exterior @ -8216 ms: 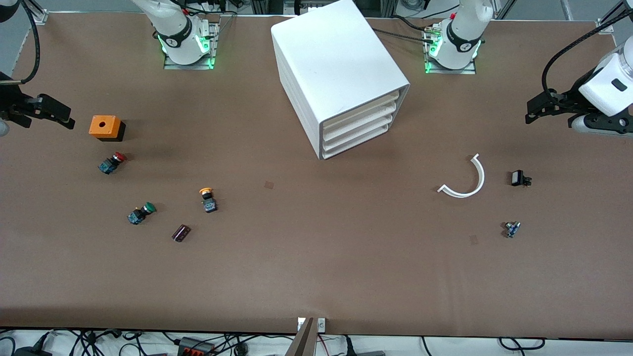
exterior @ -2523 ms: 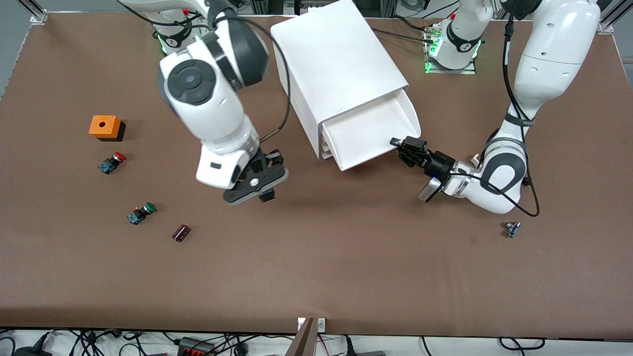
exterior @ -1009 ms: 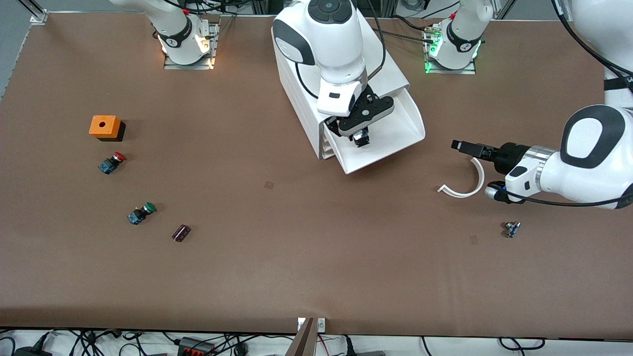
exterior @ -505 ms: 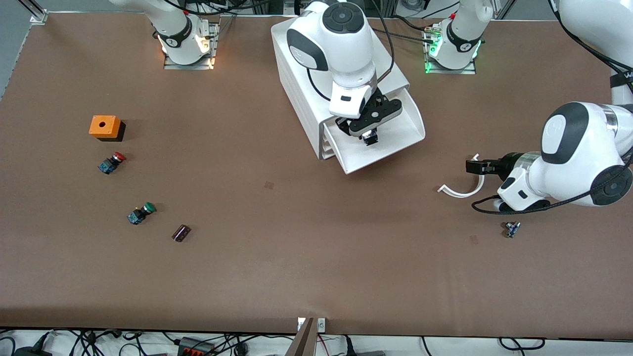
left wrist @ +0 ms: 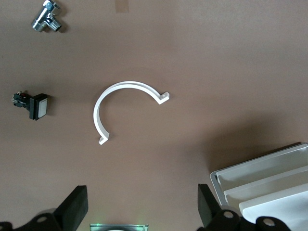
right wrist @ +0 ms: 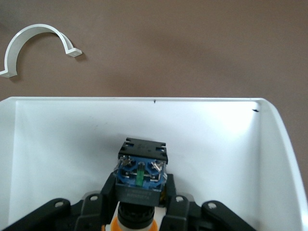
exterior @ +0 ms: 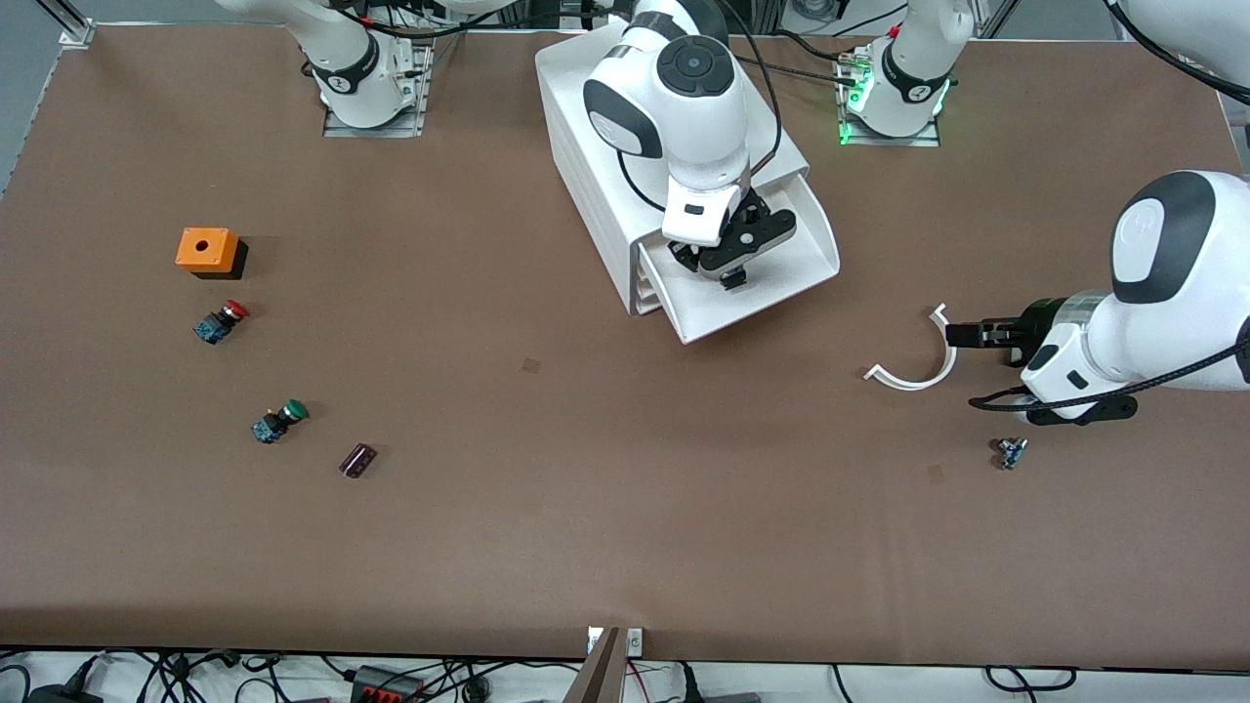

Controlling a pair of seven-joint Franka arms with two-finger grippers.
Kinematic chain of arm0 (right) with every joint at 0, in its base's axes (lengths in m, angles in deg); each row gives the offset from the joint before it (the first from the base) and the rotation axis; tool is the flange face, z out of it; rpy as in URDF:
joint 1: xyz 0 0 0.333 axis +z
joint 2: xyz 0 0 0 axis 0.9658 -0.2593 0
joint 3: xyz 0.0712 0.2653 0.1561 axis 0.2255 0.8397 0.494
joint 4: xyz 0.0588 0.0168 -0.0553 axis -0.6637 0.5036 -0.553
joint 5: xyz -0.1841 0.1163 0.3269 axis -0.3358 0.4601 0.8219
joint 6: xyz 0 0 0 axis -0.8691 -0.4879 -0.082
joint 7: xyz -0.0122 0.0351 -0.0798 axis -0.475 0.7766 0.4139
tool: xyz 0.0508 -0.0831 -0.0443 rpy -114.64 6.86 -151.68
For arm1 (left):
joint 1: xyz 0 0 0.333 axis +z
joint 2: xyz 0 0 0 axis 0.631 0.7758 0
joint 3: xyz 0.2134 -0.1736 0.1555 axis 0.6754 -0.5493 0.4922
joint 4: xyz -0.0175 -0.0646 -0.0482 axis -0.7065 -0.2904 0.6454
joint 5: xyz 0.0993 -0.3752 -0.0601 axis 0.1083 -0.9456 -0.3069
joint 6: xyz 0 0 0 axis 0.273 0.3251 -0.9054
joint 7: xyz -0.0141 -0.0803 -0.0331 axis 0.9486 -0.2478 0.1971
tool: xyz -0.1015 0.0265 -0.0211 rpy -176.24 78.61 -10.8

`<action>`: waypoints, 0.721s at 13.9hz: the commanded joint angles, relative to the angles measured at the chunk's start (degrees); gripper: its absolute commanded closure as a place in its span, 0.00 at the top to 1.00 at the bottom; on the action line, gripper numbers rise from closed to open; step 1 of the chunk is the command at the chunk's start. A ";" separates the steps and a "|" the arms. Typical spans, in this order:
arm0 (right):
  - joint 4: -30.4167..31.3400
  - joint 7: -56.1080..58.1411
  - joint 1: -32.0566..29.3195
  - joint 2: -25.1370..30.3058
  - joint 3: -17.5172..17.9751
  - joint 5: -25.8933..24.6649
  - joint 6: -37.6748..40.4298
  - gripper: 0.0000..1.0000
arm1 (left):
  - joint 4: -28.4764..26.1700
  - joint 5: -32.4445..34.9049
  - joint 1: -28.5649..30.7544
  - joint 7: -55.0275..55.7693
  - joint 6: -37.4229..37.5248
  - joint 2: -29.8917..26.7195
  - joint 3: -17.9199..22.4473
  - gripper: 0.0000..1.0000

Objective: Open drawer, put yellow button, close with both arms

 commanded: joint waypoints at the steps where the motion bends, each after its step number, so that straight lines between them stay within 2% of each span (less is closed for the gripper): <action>1: -2.21 -1.09 0.31 -1.11 0.37 0.34 0.83 0.01 | 0.88 1.30 0.03 1.00 1.03 0.03 -0.06 1.00; 2: -2.21 -0.91 0.22 -1.11 0.37 0.43 1.10 0.16 | 0.88 1.30 -0.05 1.08 1.03 0.03 -0.06 1.00; 3: -2.30 -1.00 0.31 -1.20 0.29 0.34 0.92 0.90 | 0.80 1.30 -0.05 1.09 1.03 0.12 -0.06 1.00; 4: -2.30 -1.17 0.40 -1.20 0.28 0.34 1.10 1.00 | 0.62 1.30 -0.05 1.17 1.03 0.12 -0.06 1.00; 8: -2.47 -2.13 0.40 -0.41 -0.24 0.25 3.55 1.00 | 0.97 1.30 -0.49 1.09 2.16 -0.05 -0.41 1.00; 10: -6.06 -3.81 -0.74 0.20 -0.42 0.25 6.53 1.00 | 1.76 1.04 -0.76 1.17 2.26 -0.05 -0.68 1.00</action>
